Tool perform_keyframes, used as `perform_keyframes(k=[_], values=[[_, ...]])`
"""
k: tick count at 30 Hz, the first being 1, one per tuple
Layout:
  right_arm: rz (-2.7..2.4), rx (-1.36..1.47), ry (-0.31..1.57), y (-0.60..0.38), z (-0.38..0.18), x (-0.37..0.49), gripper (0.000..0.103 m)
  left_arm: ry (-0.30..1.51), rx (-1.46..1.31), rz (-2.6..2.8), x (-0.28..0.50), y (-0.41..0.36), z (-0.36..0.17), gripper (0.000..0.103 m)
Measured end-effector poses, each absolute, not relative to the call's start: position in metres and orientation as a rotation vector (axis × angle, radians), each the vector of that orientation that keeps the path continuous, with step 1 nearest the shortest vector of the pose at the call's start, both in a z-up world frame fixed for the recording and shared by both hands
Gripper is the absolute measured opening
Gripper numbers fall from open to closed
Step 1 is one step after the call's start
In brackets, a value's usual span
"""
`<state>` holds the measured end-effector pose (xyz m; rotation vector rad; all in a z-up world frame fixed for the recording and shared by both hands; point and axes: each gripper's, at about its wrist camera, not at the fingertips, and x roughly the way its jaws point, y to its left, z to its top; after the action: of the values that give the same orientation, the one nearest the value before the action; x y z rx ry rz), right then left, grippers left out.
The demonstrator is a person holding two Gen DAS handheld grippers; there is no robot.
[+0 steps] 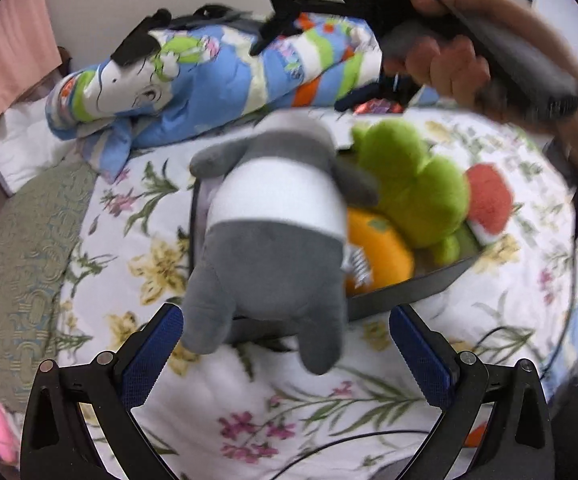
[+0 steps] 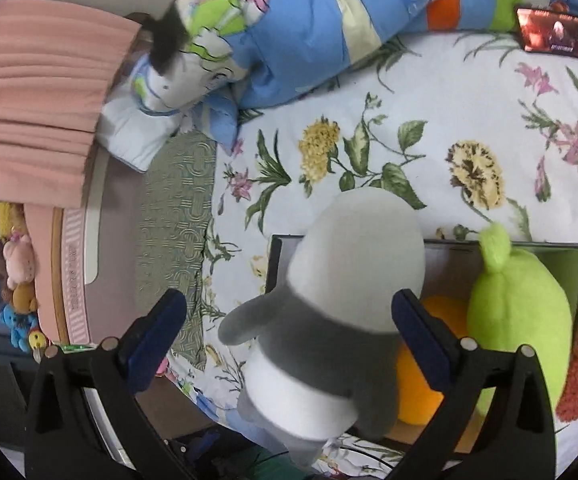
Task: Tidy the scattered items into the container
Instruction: 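Lower the penguin plush into the black box with the left tool and release, then grasp the red-and-green watermelon hat with the right tool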
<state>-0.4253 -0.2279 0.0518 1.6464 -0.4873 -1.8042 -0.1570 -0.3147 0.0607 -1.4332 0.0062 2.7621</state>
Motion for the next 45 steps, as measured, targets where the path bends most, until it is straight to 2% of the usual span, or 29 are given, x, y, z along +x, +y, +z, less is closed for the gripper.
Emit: perform_keyframes(k=[7,11,16,20,25,29,36,45], values=[[-1.893,1.427,-0.482,-0.153,0.094,-0.372,0.103,-0.478,-1.287,2.656,-0.168,-0.317,0.098,0.103],[-1.982,1.315,-0.517,-0.073,0.109,-0.333,0.103,-0.614,-1.213,2.539,-0.174,-0.292,0.109,0.103],[-2.127,1.267,-0.591,0.031,0.098,-0.302,0.103,-0.418,-1.199,2.437,-0.175,-0.212,0.121,0.103],[-2.153,1.287,-0.82,0.113,0.055,-0.291,0.103,-0.308,-1.203,2.332,-0.19,-0.146,0.116,0.103],[-2.062,1.374,-1.126,0.174,-0.02,-0.29,0.103,-0.262,-1.337,2.158,-0.24,-0.102,0.073,0.103],[-1.958,1.411,-1.297,0.188,-0.066,-0.296,0.103,-0.057,-1.396,2.052,-0.26,-0.063,0.034,0.103],[-1.875,1.457,-1.376,0.185,-0.119,-0.319,0.103,0.38,-1.555,2.079,-0.277,-0.016,-0.031,0.103],[-1.81,1.469,-1.444,0.178,-0.163,-0.342,0.103,0.76,-1.523,2.212,-0.304,0.013,-0.071,0.103]])
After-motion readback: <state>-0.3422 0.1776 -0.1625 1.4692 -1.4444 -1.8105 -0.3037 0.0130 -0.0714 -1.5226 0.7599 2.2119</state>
